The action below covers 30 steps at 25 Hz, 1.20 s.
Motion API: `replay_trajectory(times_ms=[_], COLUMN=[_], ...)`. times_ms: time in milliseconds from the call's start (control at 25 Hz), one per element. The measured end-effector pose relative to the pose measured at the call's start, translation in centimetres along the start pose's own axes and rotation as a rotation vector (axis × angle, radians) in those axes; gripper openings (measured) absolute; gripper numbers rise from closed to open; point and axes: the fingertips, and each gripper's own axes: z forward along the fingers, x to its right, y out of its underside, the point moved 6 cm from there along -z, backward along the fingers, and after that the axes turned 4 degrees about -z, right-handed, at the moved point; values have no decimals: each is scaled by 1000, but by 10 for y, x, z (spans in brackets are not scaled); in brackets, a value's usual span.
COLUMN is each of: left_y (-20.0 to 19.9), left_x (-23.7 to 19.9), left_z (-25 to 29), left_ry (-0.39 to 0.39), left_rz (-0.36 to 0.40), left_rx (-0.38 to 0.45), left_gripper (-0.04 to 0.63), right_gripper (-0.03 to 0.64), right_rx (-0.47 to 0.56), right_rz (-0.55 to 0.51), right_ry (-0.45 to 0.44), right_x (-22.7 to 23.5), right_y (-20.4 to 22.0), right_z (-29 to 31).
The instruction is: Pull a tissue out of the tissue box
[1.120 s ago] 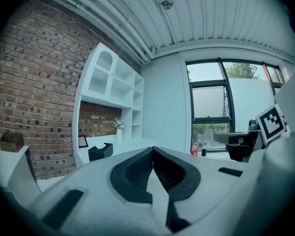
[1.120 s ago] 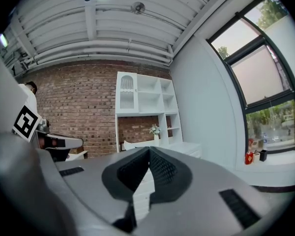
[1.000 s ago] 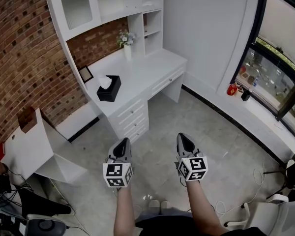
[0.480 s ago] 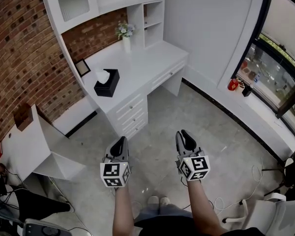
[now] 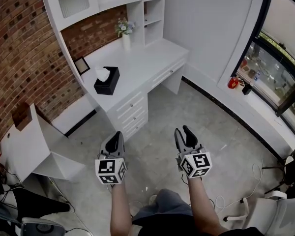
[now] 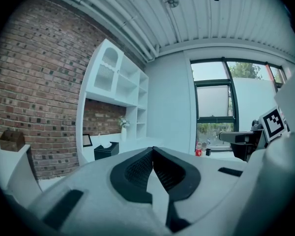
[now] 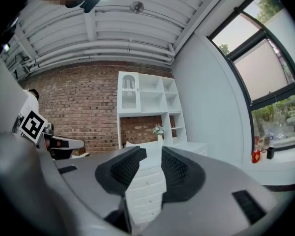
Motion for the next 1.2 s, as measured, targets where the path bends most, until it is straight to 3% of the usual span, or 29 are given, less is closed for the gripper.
replay_trajectory(times_ms=[400,760,960,1200], left_y=[-21,-57,-82,-89], left_x=[-13,-36,-49,-89], left_z=[-3,24,61,139], left_ry=[-25,-57,-74,-139], left_rz=[16,34,63,64], left_rx=[52,141,190,186], left_gripper=[8,8,8,8], right_gripper=[124,130,130,130], right_rx=[49,124,182,185], right_rz=[-1,-16,-14,12], right_ry=[-23,-70,-105,-146], right_x=[1,11,29,60], right_y=[-18,-47,-69,-58], right_z=[11,60,109,203])
